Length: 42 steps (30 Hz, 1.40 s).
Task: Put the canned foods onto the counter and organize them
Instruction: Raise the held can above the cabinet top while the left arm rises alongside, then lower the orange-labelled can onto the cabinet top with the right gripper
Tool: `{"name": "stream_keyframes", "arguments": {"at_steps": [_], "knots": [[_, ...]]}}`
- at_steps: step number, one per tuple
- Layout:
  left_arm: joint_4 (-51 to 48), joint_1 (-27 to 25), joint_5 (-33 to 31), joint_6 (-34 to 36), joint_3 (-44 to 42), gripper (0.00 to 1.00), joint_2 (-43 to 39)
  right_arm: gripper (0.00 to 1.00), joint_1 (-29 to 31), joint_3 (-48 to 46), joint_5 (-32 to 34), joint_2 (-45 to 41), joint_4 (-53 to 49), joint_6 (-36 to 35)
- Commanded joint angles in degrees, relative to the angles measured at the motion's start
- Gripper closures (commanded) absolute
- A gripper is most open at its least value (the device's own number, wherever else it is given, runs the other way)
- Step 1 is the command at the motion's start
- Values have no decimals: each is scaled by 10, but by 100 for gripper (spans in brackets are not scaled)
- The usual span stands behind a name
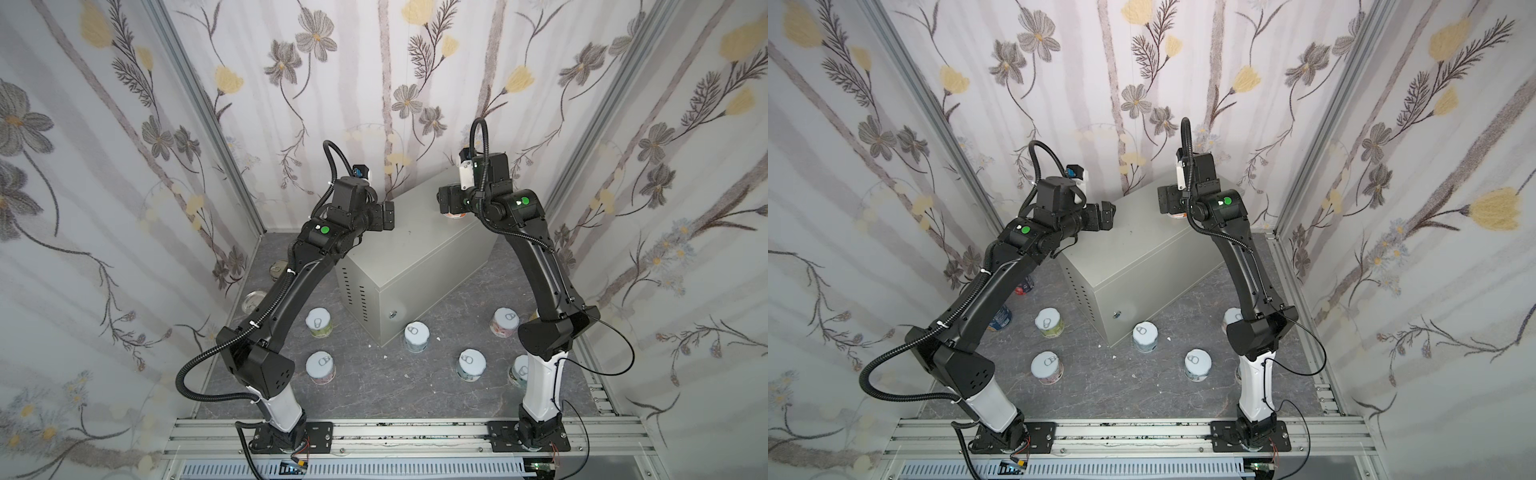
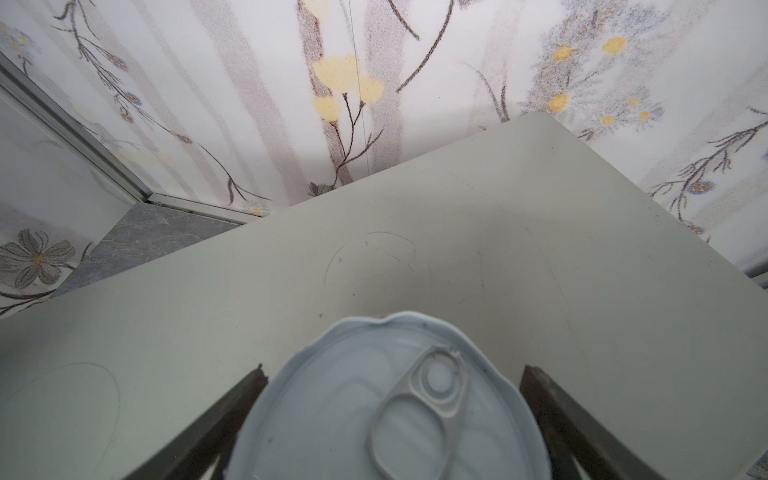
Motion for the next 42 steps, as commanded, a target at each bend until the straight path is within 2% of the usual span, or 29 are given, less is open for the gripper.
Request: {"name": "stream_keyframes", "arguments": {"at_steps": [1, 11, 14, 18, 24, 27, 33, 37, 42], "knots": [[9, 4, -11, 5, -5, 0, -13, 0, 0, 2, -7, -6, 38, -2], [10, 13, -24, 3, -48, 0, -75, 0, 2, -1, -28, -69, 88, 4], [10, 16, -27, 0, -76, 0, -102, 0, 7, -32, -25, -102, 92, 5], [13, 22, -25, -4, -113, 0, -135, 0, 12, -150, -34, -182, 132, 2], [24, 26, -16, -11, -140, 0, -157, 0, 10, -446, -68, -362, 305, -7], [45, 26, -10, -10, -160, 0, -164, 0, 8, -539, -89, -409, 365, -6], [99, 26, -19, -6, -210, 0, -187, 4, -4, -607, -133, -420, 417, 3], [111, 26, -23, -2, -212, 0, -185, 9, -15, -605, -156, -398, 438, 16], [123, 26, -29, 5, -215, 0, -176, 10, -23, -582, -166, -354, 450, 28]]}}
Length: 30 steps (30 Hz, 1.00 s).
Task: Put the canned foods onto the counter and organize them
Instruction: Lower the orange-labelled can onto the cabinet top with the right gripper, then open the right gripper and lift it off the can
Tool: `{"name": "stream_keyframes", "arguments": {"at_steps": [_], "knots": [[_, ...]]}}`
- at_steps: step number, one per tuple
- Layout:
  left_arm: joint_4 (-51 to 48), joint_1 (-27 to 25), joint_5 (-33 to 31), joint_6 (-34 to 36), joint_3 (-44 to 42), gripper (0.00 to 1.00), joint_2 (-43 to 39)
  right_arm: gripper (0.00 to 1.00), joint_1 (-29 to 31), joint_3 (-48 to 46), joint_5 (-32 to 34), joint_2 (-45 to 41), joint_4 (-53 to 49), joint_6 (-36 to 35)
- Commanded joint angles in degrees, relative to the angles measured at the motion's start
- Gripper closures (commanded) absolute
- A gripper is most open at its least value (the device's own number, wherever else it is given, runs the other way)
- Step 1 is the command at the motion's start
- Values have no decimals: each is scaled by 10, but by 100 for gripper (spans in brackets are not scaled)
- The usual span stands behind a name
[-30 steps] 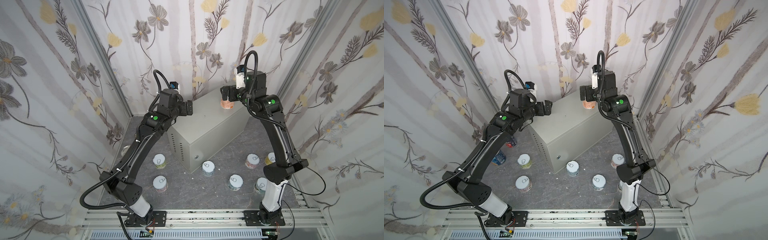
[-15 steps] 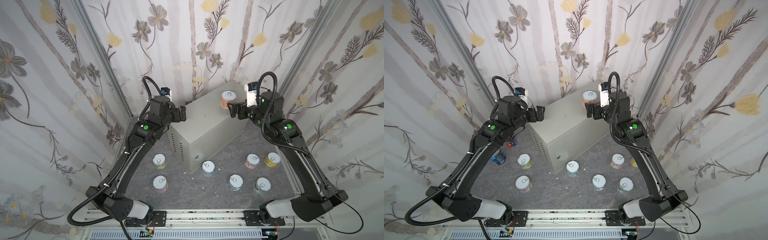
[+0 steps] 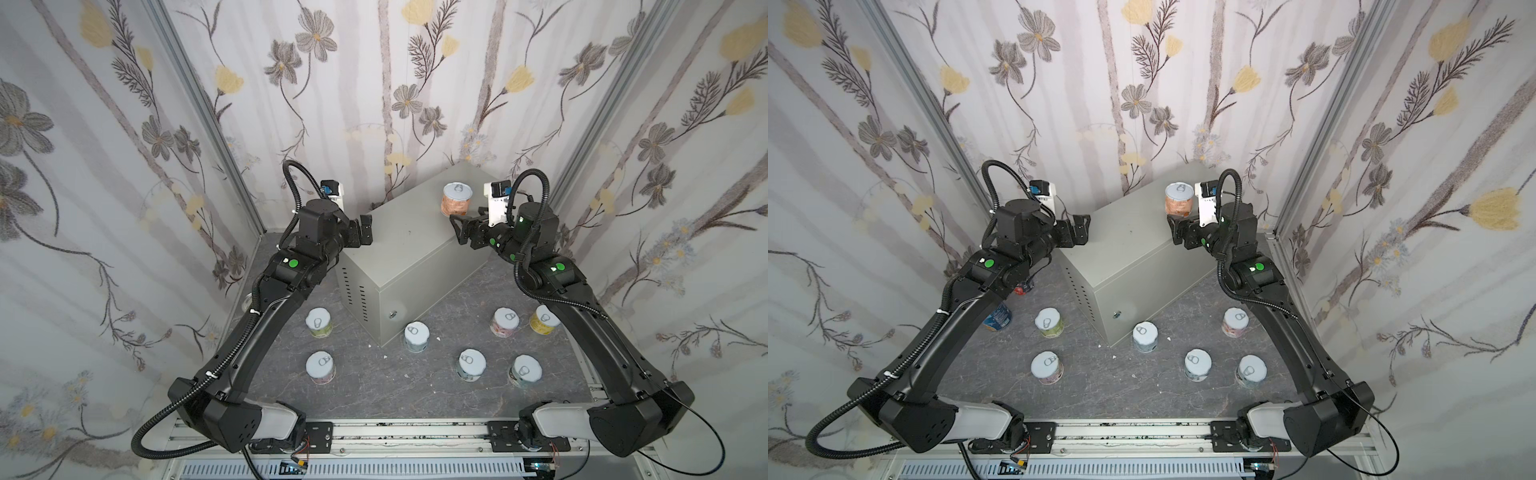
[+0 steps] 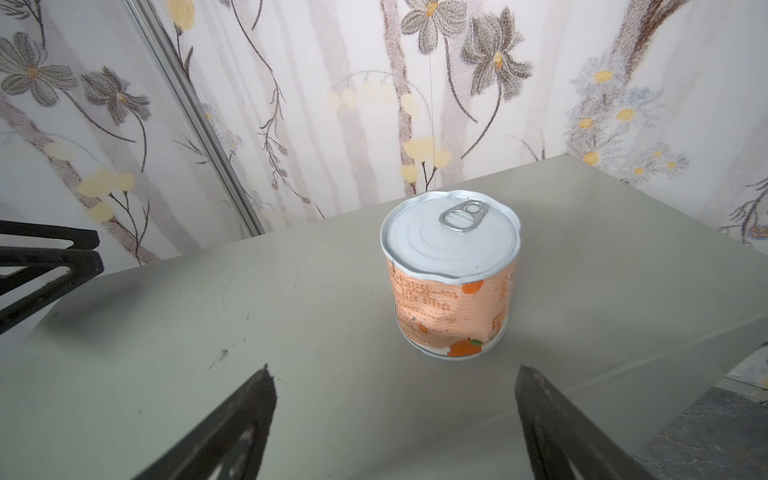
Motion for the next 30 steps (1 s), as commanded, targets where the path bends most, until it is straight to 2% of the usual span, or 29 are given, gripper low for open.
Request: {"name": "stream_keyframes", "arguments": {"at_steps": [1, 13, 30], "knots": [[35, 0, -9, 7, -3, 0, 7, 10, -3, 21, -18, 25, 39, 12], [52, 2, -4, 10, 13, 0, 35, 11, -23, 93, -7, 117, 31, 9], [61, 8, 3, 16, 7, 0, 41, 31, -28, 150, 7, 192, 29, -2]]}}
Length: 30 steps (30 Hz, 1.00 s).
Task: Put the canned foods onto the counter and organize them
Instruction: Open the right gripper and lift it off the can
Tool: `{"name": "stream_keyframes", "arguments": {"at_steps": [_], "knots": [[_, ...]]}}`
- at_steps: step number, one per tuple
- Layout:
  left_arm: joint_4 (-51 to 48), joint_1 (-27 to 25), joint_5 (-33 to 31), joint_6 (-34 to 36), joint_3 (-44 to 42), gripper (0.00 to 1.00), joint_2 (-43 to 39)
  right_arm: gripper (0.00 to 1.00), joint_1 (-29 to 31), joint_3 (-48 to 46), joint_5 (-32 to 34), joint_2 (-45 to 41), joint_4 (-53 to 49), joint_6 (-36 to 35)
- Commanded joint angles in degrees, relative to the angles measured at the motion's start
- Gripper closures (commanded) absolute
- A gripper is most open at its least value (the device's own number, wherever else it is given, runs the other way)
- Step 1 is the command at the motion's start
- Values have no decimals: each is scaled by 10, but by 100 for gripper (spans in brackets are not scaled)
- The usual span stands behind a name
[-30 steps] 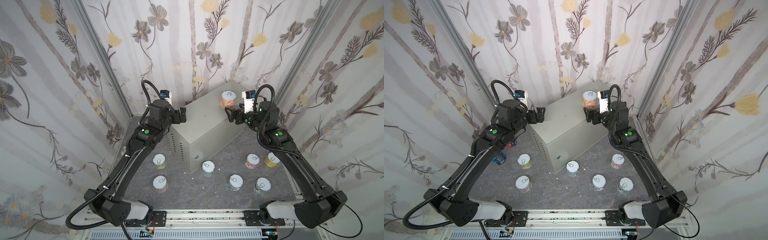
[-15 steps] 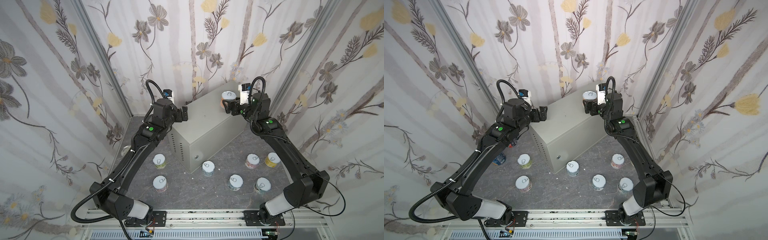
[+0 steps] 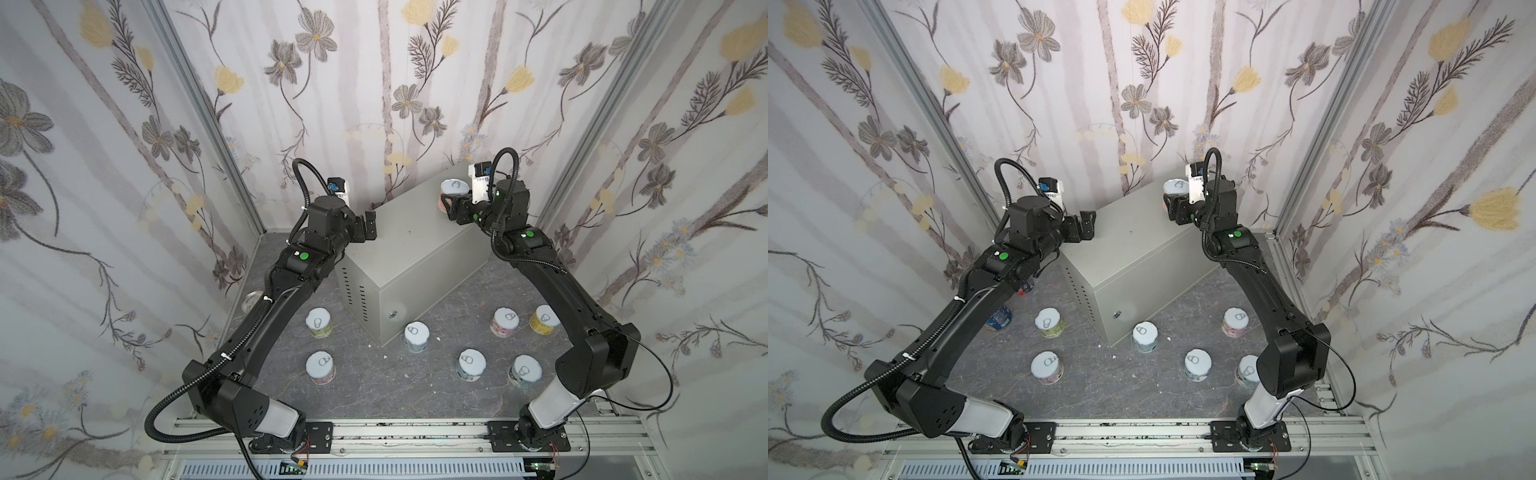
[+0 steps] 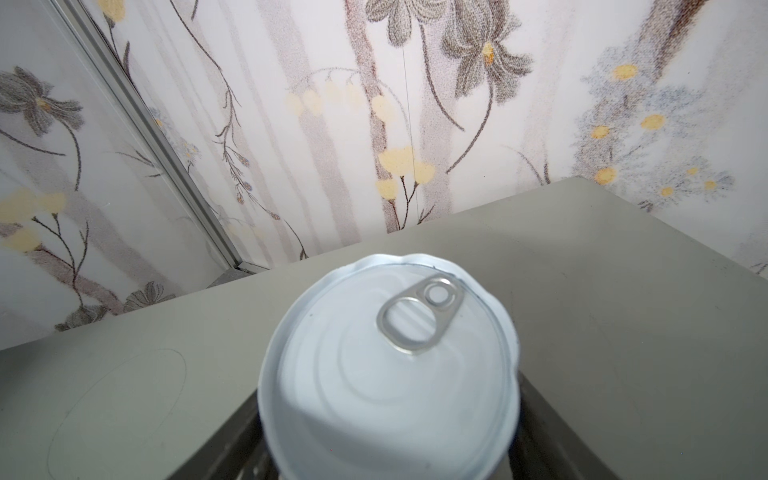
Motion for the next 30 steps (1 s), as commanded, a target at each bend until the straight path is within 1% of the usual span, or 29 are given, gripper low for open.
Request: {"name": "stream_keyframes", "arguments": {"at_steps": [1, 9, 20, 25, 30], "knots": [[23, 3, 3, 7, -2, 0, 0, 32, -5, 12, 17, 17, -4, -1], [25, 7, 7, 8, 1, 0, 5, 37, -13, 68, 28, 62, -20, -13], [27, 8, 14, 4, 5, 0, 16, 37, -36, 145, 49, 117, -46, -36], [28, 8, 18, 0, 2, 0, 20, 37, -50, 167, 40, 134, -46, -37], [29, 8, 18, -2, 2, 0, 21, 37, -50, 215, 35, 171, -59, -41]]}}
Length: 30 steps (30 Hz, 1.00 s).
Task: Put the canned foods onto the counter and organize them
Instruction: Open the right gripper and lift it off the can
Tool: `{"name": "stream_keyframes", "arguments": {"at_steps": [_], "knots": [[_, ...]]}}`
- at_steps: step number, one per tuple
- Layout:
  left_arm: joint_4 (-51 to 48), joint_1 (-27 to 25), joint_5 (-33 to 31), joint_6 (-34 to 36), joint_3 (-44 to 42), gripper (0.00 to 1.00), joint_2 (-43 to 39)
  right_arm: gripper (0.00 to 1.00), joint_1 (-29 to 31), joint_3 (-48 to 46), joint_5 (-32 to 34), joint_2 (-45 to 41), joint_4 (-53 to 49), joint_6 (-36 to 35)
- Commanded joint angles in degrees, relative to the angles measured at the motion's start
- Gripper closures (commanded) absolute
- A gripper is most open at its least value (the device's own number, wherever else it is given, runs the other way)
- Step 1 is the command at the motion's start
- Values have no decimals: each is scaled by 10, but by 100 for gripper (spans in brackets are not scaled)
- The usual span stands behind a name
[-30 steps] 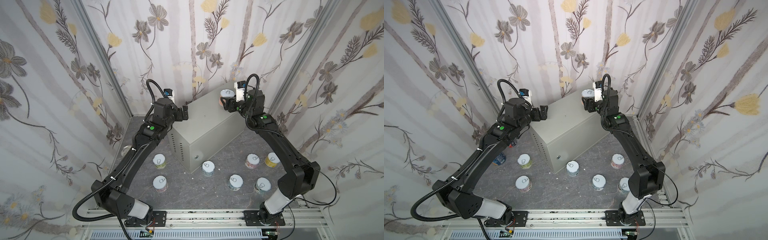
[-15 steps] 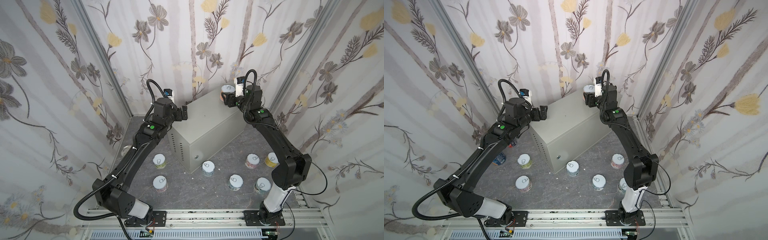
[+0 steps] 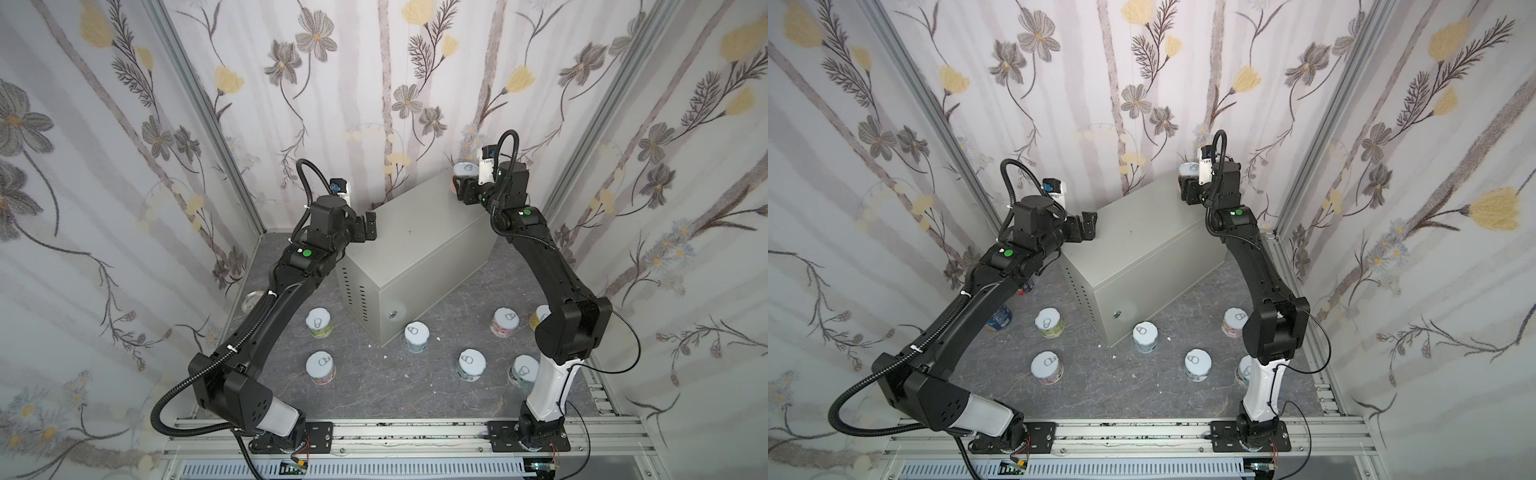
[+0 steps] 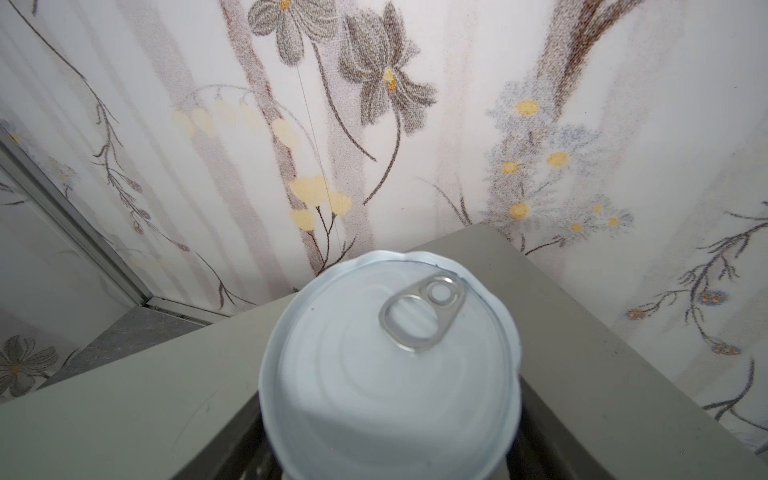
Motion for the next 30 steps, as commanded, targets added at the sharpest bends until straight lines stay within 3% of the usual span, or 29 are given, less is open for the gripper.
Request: {"name": "stream_keyframes", "arguments": {"at_steps": [1, 8, 20, 27, 30], "knots": [[23, 0, 4, -8, 3, 0, 1, 37, 0, 30, -4, 25, -21, -10], [25, 0, 5, -5, 3, 0, -4, 38, 1, 87, -8, 71, -24, 1], [27, 0, 10, -3, 5, 0, -5, 36, -1, 97, -14, 89, -6, 3], [27, 0, 8, 2, 1, 0, -12, 1, -4, 98, -27, 79, 11, 14], [27, 0, 0, 3, -5, 0, -20, 0, -4, 98, -32, 67, 17, 17]]}}
